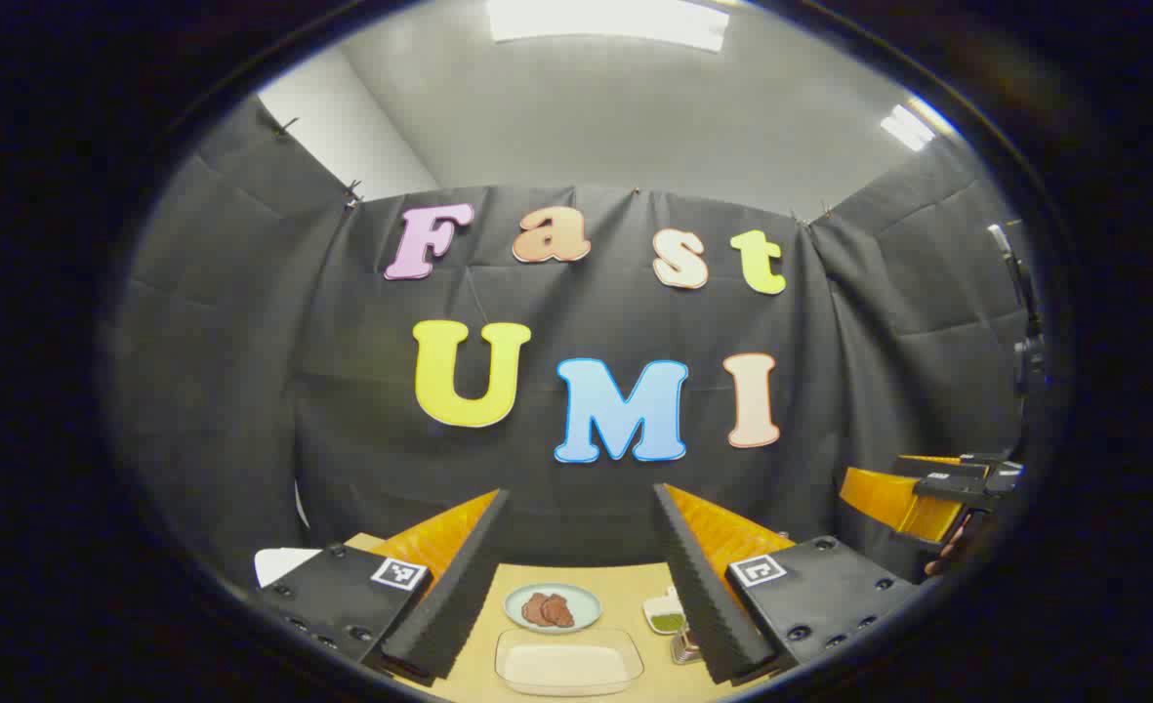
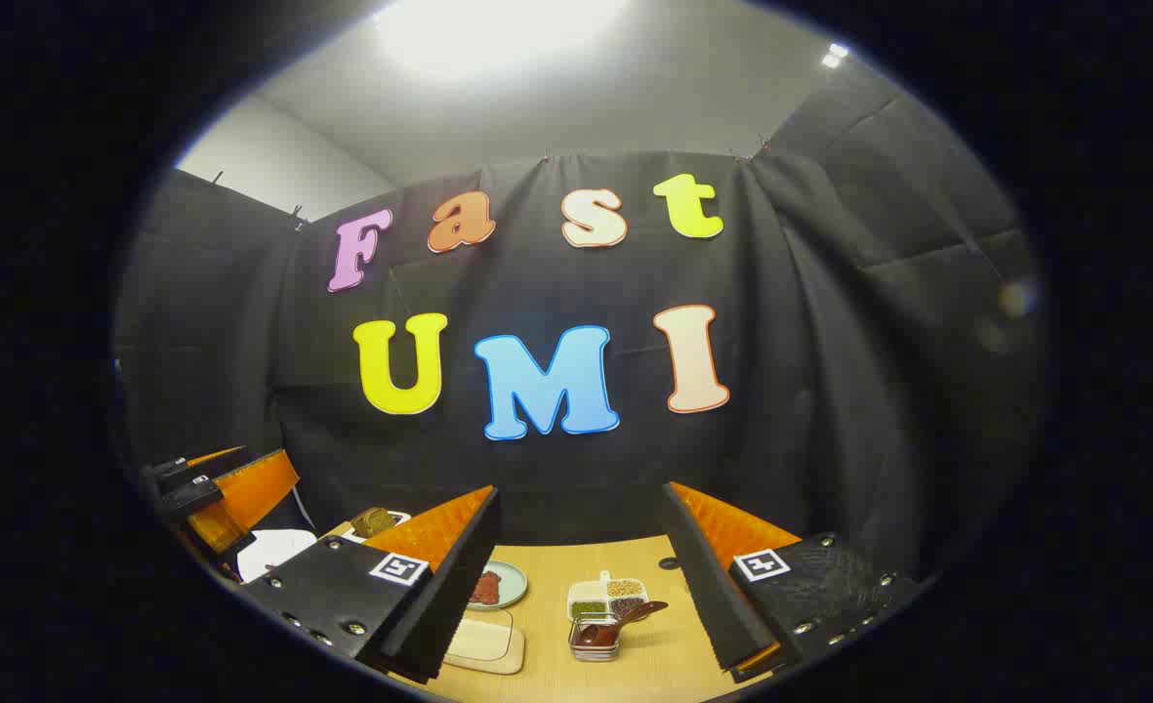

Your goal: Close the left gripper, press the button to open the rice cooker; take a wooden spoon from the chopstick holder with the right hand, scoop a spoonful of rice and pour it into the rice cooker, then put the wooden spoon back into the chopstick holder.

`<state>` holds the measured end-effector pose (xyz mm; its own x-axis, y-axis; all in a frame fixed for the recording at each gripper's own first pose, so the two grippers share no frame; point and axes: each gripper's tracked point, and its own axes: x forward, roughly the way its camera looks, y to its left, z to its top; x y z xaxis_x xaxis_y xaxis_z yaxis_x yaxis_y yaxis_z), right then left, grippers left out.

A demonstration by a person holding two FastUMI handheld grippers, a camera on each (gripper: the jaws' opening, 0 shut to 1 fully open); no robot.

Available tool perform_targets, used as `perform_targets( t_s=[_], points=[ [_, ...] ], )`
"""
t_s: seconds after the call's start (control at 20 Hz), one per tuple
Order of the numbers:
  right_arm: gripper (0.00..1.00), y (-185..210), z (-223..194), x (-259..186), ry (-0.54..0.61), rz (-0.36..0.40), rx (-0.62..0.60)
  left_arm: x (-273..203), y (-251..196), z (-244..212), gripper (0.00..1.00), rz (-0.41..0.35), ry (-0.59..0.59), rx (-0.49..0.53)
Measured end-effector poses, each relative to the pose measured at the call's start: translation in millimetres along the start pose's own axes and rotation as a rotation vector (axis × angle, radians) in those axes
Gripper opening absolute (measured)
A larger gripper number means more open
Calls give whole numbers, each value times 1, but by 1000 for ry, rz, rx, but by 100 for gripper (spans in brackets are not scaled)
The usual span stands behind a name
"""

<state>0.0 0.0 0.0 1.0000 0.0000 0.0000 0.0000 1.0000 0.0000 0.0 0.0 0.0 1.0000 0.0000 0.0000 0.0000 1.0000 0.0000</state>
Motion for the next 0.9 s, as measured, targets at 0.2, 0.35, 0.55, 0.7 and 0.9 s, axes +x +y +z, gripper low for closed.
perform_targets(
  t_s=[0.2,0.35,0.55,0.7,0.9],
  points=[
    [98,18,1,1,-1,4,15,5,18,-13,96,-2,37,-12],
    [98,22,-2,3,6,6,7,10,28,-10,96,3,31,-13],
    [98,32,-3,5,15,4,-2,14,32,-7,96,-9,21,-4],
    [98,41,-5,8,19,21,-19,17,37,-8,96,-4,20,8],
    [98,45,-9,10,31,27,-20,19,42,-14,96,-1,33,9]
  ],
)
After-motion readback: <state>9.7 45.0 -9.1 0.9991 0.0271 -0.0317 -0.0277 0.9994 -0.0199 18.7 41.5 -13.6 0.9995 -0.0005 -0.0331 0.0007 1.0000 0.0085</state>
